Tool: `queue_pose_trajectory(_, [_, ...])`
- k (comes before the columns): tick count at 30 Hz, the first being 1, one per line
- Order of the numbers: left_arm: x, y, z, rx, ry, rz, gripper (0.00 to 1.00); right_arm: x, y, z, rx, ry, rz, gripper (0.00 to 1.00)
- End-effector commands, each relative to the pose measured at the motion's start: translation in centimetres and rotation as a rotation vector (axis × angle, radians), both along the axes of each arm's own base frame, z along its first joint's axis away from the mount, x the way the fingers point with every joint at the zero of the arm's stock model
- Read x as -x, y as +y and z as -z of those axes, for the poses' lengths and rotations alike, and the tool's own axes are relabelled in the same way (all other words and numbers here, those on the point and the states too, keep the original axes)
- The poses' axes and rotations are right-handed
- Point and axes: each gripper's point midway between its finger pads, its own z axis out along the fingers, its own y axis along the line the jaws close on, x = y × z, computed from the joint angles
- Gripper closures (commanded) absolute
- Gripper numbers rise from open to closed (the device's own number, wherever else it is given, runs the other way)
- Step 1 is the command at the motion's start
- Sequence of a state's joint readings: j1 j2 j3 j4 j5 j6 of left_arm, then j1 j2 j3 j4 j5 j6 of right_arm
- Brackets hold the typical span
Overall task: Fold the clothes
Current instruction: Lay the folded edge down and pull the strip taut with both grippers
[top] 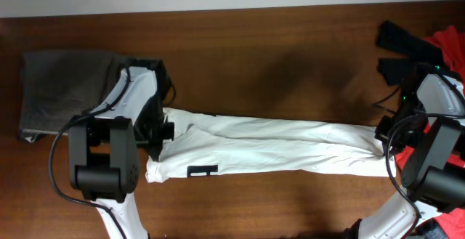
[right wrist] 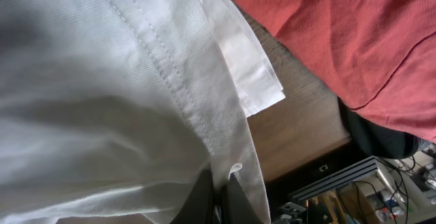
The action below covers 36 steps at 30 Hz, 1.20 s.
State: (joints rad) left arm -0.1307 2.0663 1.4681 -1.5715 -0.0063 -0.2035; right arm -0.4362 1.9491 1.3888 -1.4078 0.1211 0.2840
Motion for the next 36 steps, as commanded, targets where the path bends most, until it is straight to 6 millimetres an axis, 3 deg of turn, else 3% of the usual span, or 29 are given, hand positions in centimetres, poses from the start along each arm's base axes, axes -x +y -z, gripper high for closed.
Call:
queue_pose_trajectory(1, [1.2,0.5,1.0,-0.028,0.016,-0.01,1.0,0.4,-0.5,-0.6,0.038,0.003,0.003,0.96])
queue_pose_trajectory(10, [1.8,0.6,2.7,-0.035,0.005,-0.022,1.0,0.9,-0.4,-0.8,0.046,0.026,0.031,0.96])
queue_pose_trajectory(13, [1.7,0.6,2.8,-0.034,0.004,-0.022,0.86,0.9,-0.5,-0.8,0.053,0.028,0.028,0.84])
queue_pose_trajectory(14, [1.8,0.6,2.7,-0.035,0.005,-0.022,0.76,0.9,-0.5,-0.8,0.054,0.029,0.027,0.71])
queue_pose_trajectory(15, [1.8,0.6,2.7,-0.035,0.007,-0.022,0.66,1.0,-0.6,-0.8,0.056,0.03,0.026,0.48])
queue_pose_trajectory(16, [1.8,0.6,2.6,-0.035,0.009,-0.022,0.63,1.0,-0.5,-0.9,0.054,0.033,0.026,0.34])
queue_pose_trajectory(18, [1.7,0.6,2.2,-0.036,0.014,-0.022,0.62,1.1,-0.5,-1.4,0.045,0.041,0.016,0.22])
queue_pose_trajectory(20, [1.2,0.5,1.6,-0.035,0.005,-0.022,0.62,0.5,-0.8,-2.5,0.045,0.026,0.001,0.19])
queue_pose_trajectory(23, [-0.5,0.3,0.1,-0.029,-0.036,-0.023,0.62,-1.4,-1.1,-5.4,0.038,-0.036,-0.005,0.19])
queue_pose_trajectory(28, [-4.6,-0.9,-3.8,0.008,-0.167,-0.023,0.61,-4.0,0.7,-9.2,-0.072,-0.162,-0.054,0.28])
queue_pose_trajectory(29, [-5.4,-1.5,-4.5,0.031,-0.199,-0.028,0.61,-4.1,1.0,-9.3,-0.085,-0.165,-0.064,0.35])
queue_pose_trajectory(32, [-6.9,-3.4,-5.5,0.093,-0.264,-0.027,0.64,-4.0,1.3,-8.9,-0.092,-0.157,-0.072,0.92])
queue_pose_trajectory(36, [-8.0,-5.2,-4.5,0.117,-0.319,0.025,0.93,-4.3,1.1,-7.0,-0.084,-0.165,-0.074,0.96])
